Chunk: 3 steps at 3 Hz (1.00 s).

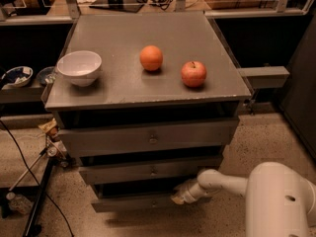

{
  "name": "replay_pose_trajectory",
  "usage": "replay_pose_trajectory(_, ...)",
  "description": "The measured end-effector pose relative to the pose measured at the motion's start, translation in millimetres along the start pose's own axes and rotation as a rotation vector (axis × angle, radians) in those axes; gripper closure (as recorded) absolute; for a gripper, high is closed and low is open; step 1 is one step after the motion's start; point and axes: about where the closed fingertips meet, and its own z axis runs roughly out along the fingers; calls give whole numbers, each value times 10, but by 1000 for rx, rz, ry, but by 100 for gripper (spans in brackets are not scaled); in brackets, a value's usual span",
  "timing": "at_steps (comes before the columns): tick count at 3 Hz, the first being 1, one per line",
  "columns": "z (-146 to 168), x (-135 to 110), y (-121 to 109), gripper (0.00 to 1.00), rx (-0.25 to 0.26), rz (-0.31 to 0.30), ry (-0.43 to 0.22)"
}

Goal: Open bottom drawer

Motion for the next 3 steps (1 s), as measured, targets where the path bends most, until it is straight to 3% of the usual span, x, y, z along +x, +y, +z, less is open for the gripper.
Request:
replay_pose_trajectory(1,-19,9,-50,100,0,0,0)
replay_pose_trajectory(2,-342,106,137,100,42,15,-39)
replay_pose_trajectory(3,-460,219,338,100,42,20,-52)
